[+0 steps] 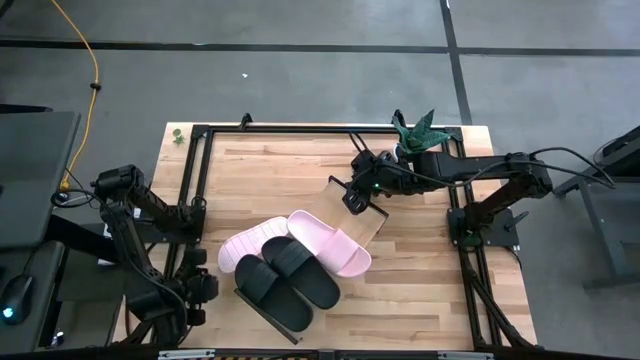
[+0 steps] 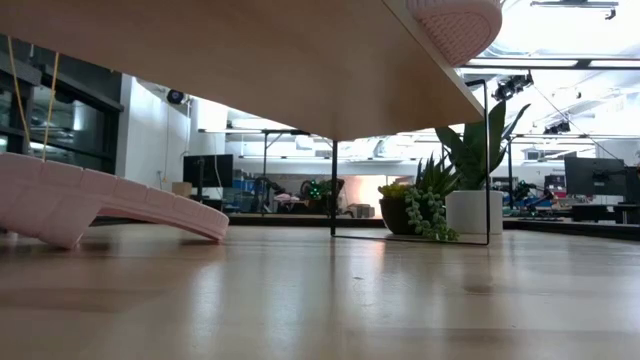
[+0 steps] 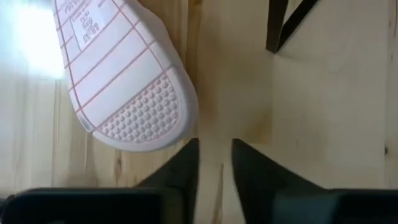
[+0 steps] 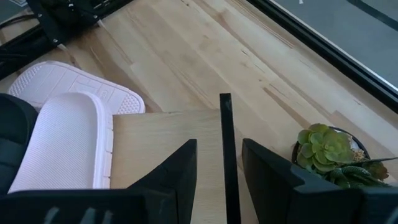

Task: Pick and place slides into the shelf
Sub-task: Put the pink slide on the shelf

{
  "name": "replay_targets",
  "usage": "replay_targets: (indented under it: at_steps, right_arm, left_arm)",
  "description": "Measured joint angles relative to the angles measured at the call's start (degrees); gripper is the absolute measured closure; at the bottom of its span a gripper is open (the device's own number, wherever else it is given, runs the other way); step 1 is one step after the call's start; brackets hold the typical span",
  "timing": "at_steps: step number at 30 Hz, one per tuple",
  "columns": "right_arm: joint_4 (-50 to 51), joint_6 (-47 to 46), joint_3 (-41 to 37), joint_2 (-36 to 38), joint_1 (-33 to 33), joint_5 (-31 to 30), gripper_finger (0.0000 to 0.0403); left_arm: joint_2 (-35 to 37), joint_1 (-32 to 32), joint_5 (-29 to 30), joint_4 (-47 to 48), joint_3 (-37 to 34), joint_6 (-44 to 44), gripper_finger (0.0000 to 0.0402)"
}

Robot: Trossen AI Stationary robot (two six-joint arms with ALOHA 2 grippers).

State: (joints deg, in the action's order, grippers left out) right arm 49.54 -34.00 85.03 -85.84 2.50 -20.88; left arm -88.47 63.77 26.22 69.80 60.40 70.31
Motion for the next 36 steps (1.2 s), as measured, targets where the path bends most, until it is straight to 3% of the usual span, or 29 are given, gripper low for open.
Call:
replay_targets:
  at_steps: [7, 12, 20, 28, 36]
  right_arm:
    - [0.0, 0.8, 0.0, 0.0, 0.0, 0.0, 0.0284]
    - [0.0, 1.0, 0.0, 0.0, 0.0, -0.1, 0.0284]
    - [0.0, 1.0, 0.0, 0.0, 0.0, -0.1, 0.0284]
    - [0.1, 1.5, 0.0, 0.0, 0.0, -0.1, 0.0284]
    - [0.2, 2.1, 0.0, 0.0, 0.0, -1.2, 0.0284]
  left_arm:
    - [-0.1, 0.0, 1.7, -0.9, 0.0, 1.3, 0.0194]
    - [-2.9, -1.5, 2.2, 0.1, -0.1, 3.0, 0.0152]
    - [-5.5, -4.3, 1.0, 1.0, -0.1, 1.0, 0.0163]
    - [-5.5, -4.1, 3.2, -0.1, -0.1, 0.4, 0.0194]
    - [-8.2, -4.2, 5.3, -1.9, 0.0, -3.1, 0.0199]
